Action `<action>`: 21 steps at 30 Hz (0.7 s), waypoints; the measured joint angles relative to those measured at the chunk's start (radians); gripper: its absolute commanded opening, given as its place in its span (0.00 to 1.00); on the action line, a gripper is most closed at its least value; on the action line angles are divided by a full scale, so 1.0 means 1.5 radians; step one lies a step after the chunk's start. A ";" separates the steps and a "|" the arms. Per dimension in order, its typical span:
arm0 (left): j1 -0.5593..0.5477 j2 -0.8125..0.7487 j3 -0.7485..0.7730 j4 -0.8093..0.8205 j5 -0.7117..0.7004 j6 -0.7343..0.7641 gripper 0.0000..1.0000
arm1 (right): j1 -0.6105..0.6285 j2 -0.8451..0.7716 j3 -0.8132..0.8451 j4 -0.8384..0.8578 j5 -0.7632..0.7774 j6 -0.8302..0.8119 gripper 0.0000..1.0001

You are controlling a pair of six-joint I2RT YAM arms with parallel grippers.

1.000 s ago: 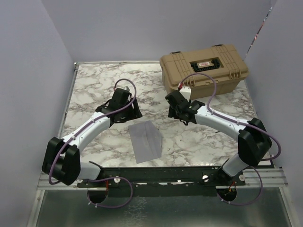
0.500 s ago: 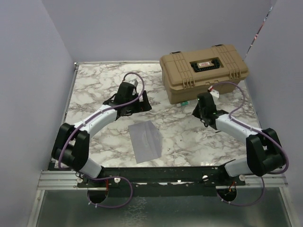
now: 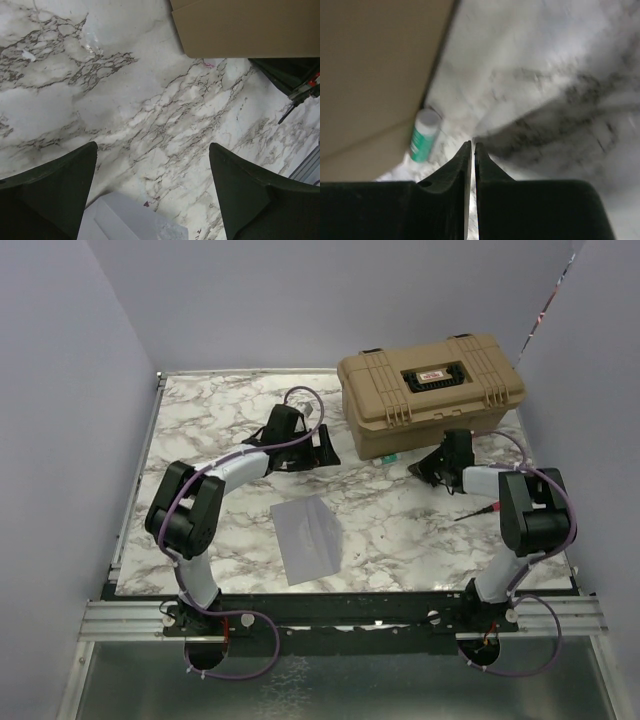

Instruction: Place the letter into the envelope and seal it

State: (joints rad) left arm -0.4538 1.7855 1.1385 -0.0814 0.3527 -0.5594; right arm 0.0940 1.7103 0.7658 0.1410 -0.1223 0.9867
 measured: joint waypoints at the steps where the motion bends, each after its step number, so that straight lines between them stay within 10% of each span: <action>1: 0.000 0.012 0.008 0.005 0.005 -0.001 0.91 | -0.004 0.017 0.016 0.007 -0.006 0.012 0.06; 21: -0.003 0.169 0.087 0.101 0.058 -0.126 0.77 | -0.007 0.134 0.060 0.146 -0.123 0.129 0.05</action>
State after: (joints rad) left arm -0.4587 2.0392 1.2686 0.0708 0.4400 -0.7483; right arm 0.0837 1.9114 0.8555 0.3599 -0.3069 1.1797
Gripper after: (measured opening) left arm 0.786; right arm 0.048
